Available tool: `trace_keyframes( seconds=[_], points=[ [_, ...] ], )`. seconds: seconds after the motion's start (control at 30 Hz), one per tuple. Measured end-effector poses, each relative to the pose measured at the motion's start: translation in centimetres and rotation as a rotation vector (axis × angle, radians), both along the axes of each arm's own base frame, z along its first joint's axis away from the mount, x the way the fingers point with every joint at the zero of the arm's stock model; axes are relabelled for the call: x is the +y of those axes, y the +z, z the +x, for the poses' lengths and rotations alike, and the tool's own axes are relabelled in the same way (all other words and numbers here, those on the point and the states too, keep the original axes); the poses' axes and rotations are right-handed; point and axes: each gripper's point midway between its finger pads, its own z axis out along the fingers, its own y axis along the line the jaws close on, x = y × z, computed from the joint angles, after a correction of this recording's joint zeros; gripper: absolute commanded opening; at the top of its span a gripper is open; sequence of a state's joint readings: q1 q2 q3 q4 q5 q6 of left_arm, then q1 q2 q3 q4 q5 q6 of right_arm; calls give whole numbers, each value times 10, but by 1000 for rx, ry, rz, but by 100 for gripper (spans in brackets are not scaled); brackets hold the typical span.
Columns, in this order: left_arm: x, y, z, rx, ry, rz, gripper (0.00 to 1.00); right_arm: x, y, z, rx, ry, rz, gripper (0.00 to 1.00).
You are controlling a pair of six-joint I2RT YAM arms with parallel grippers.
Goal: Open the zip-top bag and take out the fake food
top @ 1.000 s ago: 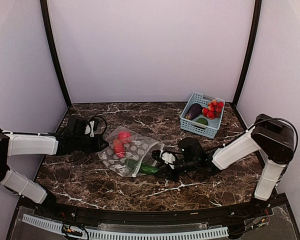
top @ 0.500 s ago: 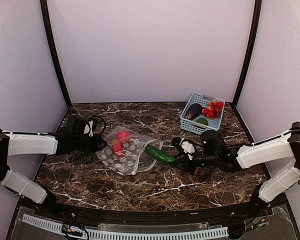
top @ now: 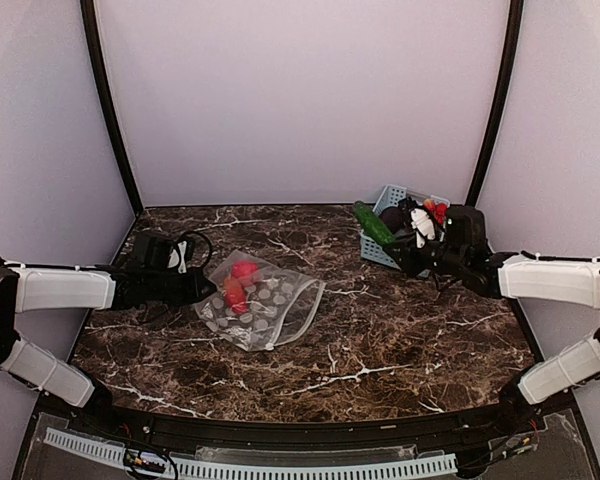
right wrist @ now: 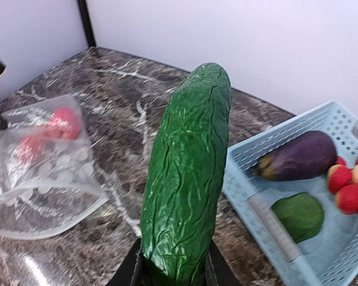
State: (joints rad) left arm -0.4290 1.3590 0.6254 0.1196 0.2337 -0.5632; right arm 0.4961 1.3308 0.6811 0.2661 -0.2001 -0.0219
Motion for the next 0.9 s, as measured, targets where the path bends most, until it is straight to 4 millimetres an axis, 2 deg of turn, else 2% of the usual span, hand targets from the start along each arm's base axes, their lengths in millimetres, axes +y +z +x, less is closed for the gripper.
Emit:
trace_keyframes(
  seconds=[0.13,0.23,0.3,0.4,0.57,0.73,0.9],
  points=[
    [-1,2,1,-3,-1,-11,1,-24,30,41,-45,-131,30,13],
    [-2,3,1,-5,-1,-17,1,-43,35,68,-37,-224,43,13],
    [-2,3,1,-4,-2,-19,1,-58,30,84,-17,-286,40,15],
    [-3,3,1,-3,-1,-21,1,-79,12,99,27,-363,11,16],
    [-3,3,1,-2,0,-22,1,-102,-16,112,84,-434,-33,17],
    [-3,4,1,-4,0,-27,1,-118,-36,119,125,-473,-53,20],
    [-4,5,2,-7,-2,-31,1,-122,-43,135,136,-484,-56,22]
  ],
)
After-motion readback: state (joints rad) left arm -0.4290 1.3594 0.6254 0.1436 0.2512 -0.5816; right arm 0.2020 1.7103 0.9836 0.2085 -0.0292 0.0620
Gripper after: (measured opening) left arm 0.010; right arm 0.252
